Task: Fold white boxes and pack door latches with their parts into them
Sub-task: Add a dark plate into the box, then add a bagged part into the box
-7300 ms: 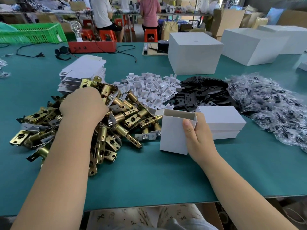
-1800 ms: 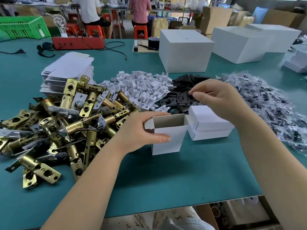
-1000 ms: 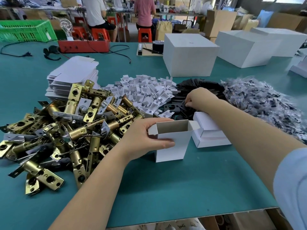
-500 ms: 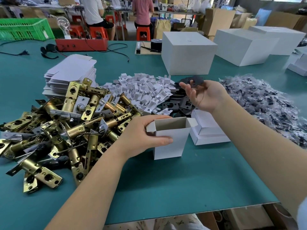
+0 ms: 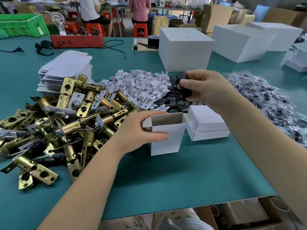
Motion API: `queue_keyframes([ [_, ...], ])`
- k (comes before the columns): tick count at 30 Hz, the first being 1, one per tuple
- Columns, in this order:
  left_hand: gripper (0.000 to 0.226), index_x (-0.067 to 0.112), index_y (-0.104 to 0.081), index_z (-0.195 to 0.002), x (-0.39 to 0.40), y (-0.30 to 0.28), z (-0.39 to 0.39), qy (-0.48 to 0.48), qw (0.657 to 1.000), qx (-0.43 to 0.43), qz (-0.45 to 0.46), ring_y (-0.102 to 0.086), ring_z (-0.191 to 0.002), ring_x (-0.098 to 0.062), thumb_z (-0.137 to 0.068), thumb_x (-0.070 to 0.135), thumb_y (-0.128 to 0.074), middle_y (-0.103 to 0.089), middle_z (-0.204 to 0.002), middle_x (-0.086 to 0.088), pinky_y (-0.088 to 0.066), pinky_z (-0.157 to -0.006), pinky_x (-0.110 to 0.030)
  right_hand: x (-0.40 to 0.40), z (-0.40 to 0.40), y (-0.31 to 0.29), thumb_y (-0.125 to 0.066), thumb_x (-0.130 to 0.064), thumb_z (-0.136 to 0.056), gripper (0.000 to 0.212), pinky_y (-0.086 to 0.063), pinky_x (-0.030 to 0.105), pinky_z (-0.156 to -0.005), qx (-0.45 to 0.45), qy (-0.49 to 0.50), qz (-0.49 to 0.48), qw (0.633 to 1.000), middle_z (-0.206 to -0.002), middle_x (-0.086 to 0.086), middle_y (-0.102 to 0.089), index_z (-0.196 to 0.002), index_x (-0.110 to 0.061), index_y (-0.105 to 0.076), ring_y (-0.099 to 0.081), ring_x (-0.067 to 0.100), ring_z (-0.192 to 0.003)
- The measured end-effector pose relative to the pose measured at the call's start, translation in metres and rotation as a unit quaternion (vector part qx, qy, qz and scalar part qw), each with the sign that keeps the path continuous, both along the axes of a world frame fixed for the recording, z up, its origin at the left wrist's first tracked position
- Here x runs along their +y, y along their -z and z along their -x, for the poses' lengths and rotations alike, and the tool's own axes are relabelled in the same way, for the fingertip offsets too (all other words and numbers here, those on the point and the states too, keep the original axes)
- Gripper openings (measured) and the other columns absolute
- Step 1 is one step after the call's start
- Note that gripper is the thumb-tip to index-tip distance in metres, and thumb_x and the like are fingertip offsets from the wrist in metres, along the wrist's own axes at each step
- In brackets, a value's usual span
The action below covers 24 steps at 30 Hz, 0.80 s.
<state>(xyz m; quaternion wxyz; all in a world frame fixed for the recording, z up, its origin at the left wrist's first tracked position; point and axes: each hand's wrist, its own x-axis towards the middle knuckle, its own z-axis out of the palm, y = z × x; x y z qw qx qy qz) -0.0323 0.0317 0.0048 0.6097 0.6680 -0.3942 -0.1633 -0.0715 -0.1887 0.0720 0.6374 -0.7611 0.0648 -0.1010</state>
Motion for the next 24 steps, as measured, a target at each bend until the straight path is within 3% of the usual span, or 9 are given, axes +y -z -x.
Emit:
queue_keyframes([
  [2,0.049,0.036,-0.072,-0.101,0.0,0.001,-0.001,0.002,1.0,0.008,0.006,-0.069,-0.089,0.002,-0.07,0.001,-0.085,-0.073,-0.093,0.019,-0.052,-0.072,-0.01,0.014,0.009,-0.01,-0.066,-0.006,-0.086,0.018,-0.059,0.029,-0.07,-0.036,-0.06,0.048,0.996,-0.088,0.0,-0.076,-0.096,-0.02,-0.072,-0.073,0.02,-0.083],
  [6,0.041,0.037,-0.076,-0.091,-0.001,0.002,0.0,0.011,1.0,0.02,0.014,-0.069,-0.084,-0.001,-0.067,0.005,-0.086,-0.073,-0.087,0.015,-0.053,-0.073,-0.014,0.038,0.024,-0.02,-0.064,-0.001,-0.087,0.027,-0.057,0.023,-0.072,-0.052,-0.13,0.19,0.972,-0.085,-0.005,-0.075,-0.095,-0.025,-0.074,-0.071,0.011,-0.078],
  [9,0.038,0.039,-0.077,-0.087,-0.001,0.004,0.0,0.011,0.998,0.055,0.031,-0.07,-0.083,-0.001,-0.062,0.011,-0.084,-0.075,-0.086,0.014,-0.054,-0.073,-0.015,0.046,0.029,-0.017,-0.066,-0.007,-0.087,0.02,-0.054,0.034,-0.082,-0.054,-0.111,0.306,0.944,-0.086,-0.001,-0.074,-0.098,-0.021,-0.076,-0.069,0.017,-0.08],
  [11,0.031,0.03,-0.077,-0.084,-0.002,0.006,-0.001,0.012,0.997,0.07,0.031,-0.068,-0.079,0.0,-0.059,0.012,-0.082,-0.073,-0.081,0.014,-0.053,-0.07,-0.014,0.048,0.031,-0.014,-0.066,-0.012,-0.088,0.018,-0.052,0.043,-0.078,-0.047,-0.103,0.348,0.931,-0.081,0.003,-0.072,-0.097,-0.024,-0.076,-0.065,0.023,-0.077],
  [14,0.031,0.017,-0.072,-0.087,-0.002,0.007,-0.001,0.016,0.998,0.059,0.021,-0.068,-0.078,-0.001,-0.064,-0.001,-0.082,-0.072,-0.079,0.011,-0.053,-0.069,-0.014,0.049,0.034,-0.014,-0.065,-0.016,-0.089,0.019,-0.051,0.041,-0.075,-0.033,-0.114,0.38,0.917,-0.08,-0.002,-0.071,-0.1,-0.027,-0.075,-0.063,0.018,-0.076],
  [19,0.037,0.037,-0.078,-0.083,-0.002,0.006,-0.001,0.02,0.996,0.073,0.044,-0.07,-0.083,0.001,-0.06,0.008,-0.081,-0.075,-0.085,0.015,-0.054,-0.072,-0.013,0.046,0.033,-0.019,-0.062,-0.016,-0.091,0.019,-0.052,0.045,-0.079,-0.029,-0.117,0.387,0.914,-0.084,0.0,-0.072,-0.101,-0.028,-0.073,-0.064,0.024,-0.082],
  [24,0.039,0.033,-0.077,-0.082,-0.002,0.007,-0.003,0.022,0.998,0.054,0.031,-0.07,-0.08,-0.001,-0.065,-0.002,-0.084,-0.074,-0.083,0.013,-0.055,-0.072,-0.016,0.046,0.033,-0.022,-0.063,-0.017,-0.091,0.022,-0.051,0.041,-0.084,-0.008,-0.143,0.419,0.897,-0.091,-0.006,-0.073,-0.108,-0.026,-0.072,-0.065,0.015,-0.088],
])
